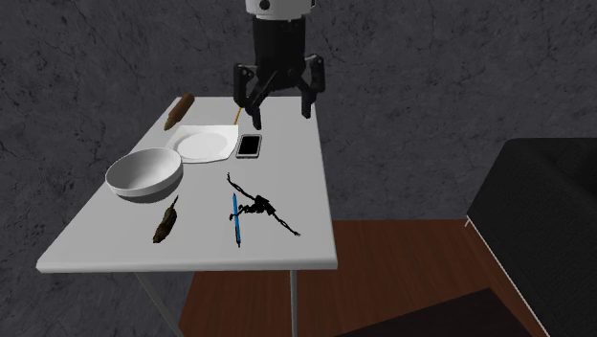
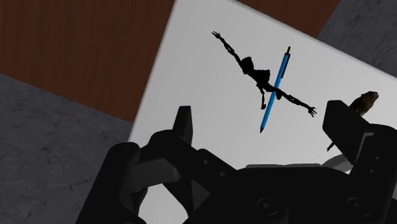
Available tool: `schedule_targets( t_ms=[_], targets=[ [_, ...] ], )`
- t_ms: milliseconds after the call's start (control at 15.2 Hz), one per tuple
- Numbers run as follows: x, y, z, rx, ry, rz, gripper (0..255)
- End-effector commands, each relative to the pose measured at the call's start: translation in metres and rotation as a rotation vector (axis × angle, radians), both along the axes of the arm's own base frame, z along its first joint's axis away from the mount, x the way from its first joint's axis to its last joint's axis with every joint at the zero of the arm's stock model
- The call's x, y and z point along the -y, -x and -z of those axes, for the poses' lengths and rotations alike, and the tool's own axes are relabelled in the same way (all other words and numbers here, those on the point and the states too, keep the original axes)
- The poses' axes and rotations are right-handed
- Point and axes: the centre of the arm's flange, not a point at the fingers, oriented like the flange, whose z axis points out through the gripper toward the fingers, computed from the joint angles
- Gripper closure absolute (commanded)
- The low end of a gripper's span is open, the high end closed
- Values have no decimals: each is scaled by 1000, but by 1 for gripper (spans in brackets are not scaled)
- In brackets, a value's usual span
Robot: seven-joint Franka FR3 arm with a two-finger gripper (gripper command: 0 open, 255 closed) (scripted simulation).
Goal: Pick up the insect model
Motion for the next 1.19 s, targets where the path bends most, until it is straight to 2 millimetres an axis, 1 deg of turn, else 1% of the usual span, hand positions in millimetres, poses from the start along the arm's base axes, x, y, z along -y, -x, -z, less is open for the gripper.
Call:
schedule_targets(
  t_ms=[0,594,1122],
  targets=[
    [-11,-15,24,-24,9,-21,0],
    [-64,-74,126,-133,53,-110,0],
    [-112,-113,224,-229,92,-190,0]
  ],
)
